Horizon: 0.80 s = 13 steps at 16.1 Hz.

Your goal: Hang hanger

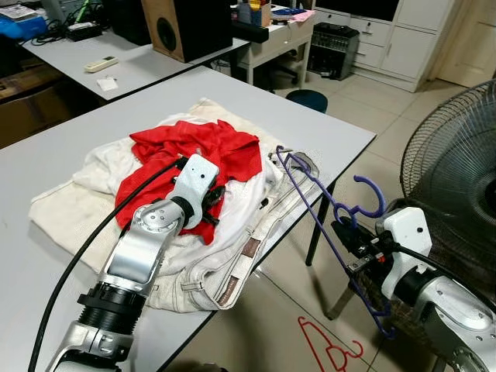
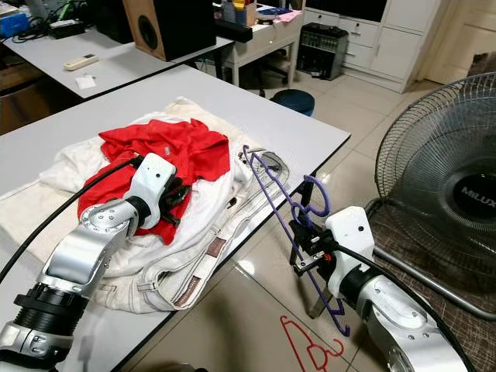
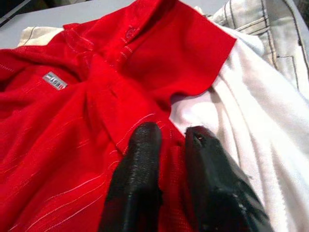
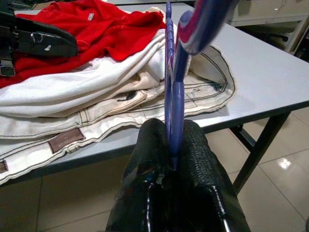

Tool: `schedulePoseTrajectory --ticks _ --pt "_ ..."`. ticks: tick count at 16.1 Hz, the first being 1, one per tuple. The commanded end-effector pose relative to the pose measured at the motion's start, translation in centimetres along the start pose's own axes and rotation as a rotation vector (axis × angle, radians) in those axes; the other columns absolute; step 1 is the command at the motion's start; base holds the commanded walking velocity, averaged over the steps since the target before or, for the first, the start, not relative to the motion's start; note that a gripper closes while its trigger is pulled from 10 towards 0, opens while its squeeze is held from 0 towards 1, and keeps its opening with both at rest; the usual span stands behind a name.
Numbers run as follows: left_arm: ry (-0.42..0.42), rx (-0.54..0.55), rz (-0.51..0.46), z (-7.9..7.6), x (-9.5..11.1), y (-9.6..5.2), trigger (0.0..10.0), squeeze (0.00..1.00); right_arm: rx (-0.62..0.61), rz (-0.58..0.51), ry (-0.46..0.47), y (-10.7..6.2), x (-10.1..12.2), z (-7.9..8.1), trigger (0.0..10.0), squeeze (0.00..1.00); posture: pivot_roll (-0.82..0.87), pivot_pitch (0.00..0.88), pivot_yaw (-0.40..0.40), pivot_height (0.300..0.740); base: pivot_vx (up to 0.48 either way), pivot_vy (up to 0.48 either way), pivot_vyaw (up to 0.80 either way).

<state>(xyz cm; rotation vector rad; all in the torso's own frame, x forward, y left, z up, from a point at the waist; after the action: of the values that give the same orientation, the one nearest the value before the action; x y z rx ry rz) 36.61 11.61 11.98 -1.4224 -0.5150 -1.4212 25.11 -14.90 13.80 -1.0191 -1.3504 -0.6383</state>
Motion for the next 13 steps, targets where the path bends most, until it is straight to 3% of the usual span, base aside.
schedulePoseTrajectory --ticks 1,7,13 --pt "0.018 0.031 0.016 0.8 -0.1 0.0 0.0 0.0 0.02 -0.027 -0.02 -0.1 0.6 0.4 10.0 0.0 -0.02 0.006 0.067 0.74 0.0 0.0 0.0" --pt "0.033 0.116 -0.03 2.5 0.9 0.2 0.0 0.0 0.011 -0.028 -0.019 0.0 0.6 0.4 10.0 0.0 -0.02 0.01 0.075 0.74 0.0 0.0 0.0" --pt "0.08 0.211 -0.08 6.3 2.4 -0.9 0.0 0.0 0.001 -0.03 -0.016 -0.1 0.6 0.3 10.0 0.0 -0.02 0.013 0.077 0.74 0.0 0.0 0.0"
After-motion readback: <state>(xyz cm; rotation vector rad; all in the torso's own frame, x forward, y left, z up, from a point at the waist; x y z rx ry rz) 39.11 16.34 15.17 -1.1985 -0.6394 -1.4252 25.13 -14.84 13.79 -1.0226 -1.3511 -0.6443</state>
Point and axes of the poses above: a point about 5 cm out from each wrist's last joint towards the gripper, its own y axis pointing out of the wrist towards the gripper, its own x axis along the axis of the wrist's last joint, z = x × y, the point moved 5 cm from there along y, pointing out of the wrist towards the gripper, and after that the axes turned 2 degrees about -y, right-handed, at the moved point
